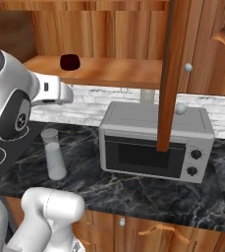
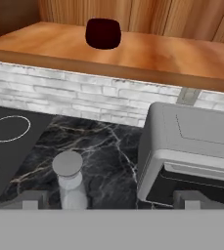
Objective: There is a tray on the dining counter. Grab the cup, mug, and pitcher and place them on the tray. The pitcher may be placed next to the tray if it cannot fit the tray.
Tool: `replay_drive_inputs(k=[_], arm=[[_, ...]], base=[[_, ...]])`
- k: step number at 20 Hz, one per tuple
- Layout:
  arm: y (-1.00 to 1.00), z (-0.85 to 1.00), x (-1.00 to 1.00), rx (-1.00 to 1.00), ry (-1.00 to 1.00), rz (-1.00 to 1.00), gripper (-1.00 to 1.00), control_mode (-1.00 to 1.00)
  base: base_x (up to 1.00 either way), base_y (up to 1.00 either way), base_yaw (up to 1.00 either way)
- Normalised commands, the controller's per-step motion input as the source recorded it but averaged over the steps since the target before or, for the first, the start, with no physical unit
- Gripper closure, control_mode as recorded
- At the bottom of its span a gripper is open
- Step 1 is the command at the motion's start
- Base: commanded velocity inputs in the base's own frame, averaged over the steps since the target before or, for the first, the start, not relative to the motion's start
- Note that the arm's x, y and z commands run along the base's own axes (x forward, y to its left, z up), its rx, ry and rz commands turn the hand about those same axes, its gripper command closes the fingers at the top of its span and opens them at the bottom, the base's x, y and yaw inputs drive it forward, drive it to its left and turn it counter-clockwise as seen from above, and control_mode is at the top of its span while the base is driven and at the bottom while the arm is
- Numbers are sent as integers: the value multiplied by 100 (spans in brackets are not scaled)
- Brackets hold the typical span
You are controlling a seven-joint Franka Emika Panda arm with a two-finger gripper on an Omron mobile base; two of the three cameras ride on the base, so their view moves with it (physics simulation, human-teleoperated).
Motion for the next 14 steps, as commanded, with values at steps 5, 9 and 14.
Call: replay_drive_inputs(k=[5,9,14], arm=[[0,8,-2,0,-17,6,-100,-100],[0,5,0,0,-16,6,-100,-100],[0,10,0,0,-11,4,-100,-100]], base=[[0,0,0],[0,0,0],[0,0,0]])
